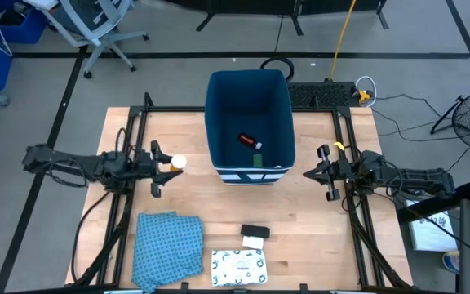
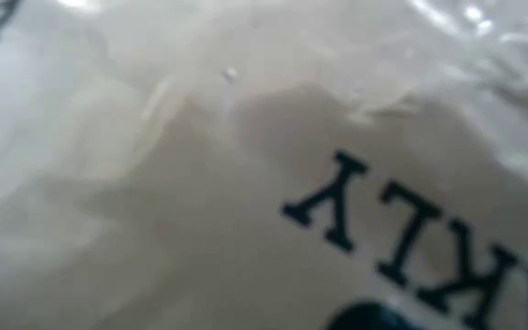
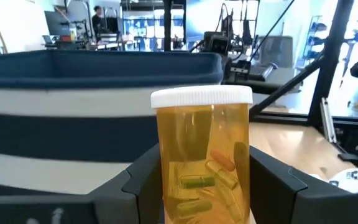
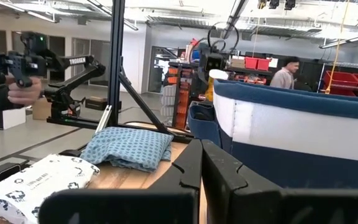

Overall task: Pick & place medical supplies in basket/bin
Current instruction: Put the yellow medicine bottle into the basket

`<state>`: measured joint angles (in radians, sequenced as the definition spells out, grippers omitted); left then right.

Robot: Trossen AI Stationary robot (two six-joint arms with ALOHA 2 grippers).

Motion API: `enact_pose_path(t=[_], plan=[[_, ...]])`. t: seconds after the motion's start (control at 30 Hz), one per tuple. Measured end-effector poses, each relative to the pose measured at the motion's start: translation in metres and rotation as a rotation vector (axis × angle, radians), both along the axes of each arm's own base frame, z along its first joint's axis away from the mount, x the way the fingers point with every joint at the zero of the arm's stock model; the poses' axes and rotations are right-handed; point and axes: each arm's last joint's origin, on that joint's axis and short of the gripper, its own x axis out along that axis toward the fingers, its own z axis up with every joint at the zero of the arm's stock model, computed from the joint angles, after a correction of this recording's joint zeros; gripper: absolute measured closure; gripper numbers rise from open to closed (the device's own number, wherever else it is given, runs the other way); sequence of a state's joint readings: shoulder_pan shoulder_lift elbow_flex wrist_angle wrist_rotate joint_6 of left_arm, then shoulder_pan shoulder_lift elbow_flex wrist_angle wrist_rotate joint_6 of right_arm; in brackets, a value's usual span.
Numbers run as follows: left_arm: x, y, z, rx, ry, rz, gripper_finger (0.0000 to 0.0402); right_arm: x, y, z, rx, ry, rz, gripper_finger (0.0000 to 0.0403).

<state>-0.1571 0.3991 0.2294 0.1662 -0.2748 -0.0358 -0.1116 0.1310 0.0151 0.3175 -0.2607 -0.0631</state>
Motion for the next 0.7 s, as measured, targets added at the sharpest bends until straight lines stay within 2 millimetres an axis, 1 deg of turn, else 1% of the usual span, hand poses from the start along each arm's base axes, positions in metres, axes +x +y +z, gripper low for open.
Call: enact_pose_path(t=[0.1, 0.17, 0.27, 0.37, 0.43, 0.5, 0.6, 0.7], plan=[[0.000, 0.003, -0.018, -0.022, -0.003, 0.015, 0.0211, 0.000, 0.000, 0.000, 0.001, 0.004, 0.000, 0.0403], [0.000, 0.005, -0.026, -0.037, -0.011, 0.025, 0.0209, 0.000, 0.000, 0.000, 0.001, 0.005, -0.001, 0.0403], [0.000, 0.007, -0.031, -0.056, -0.017, 0.027, 0.0208, 0.000, 0.000, 0.000, 0.001, 0.005, -0.001, 0.0403], [0.000, 0.010, -0.028, -0.093, -0.036, 0.035, 0.0207, 0.000, 0.000, 0.000, 0.000, 0.005, -0.001, 0.0403], [0.001, 0.012, -0.018, -0.133, -0.071, 0.051, 0.0207, 0.000, 0.000, 0.000, 0.000, 0.004, -0.002, 0.0403], [0.002, 0.014, -0.002, -0.156, -0.105, 0.064, 0.0207, 0.000, 0.000, 0.000, -0.001, 0.001, -0.002, 0.0403], [0.005, 0.016, 0.032, -0.143, -0.125, 0.038, 0.0207, 0.000, 0.000, 0.001, -0.004, -0.006, -0.003, 0.0403], [0.015, 0.019, 0.068, -0.089, -0.078, 0.008, 0.0206, 0.000, 0.000, 0.001, -0.018, -0.013, -0.005, 0.0403]])
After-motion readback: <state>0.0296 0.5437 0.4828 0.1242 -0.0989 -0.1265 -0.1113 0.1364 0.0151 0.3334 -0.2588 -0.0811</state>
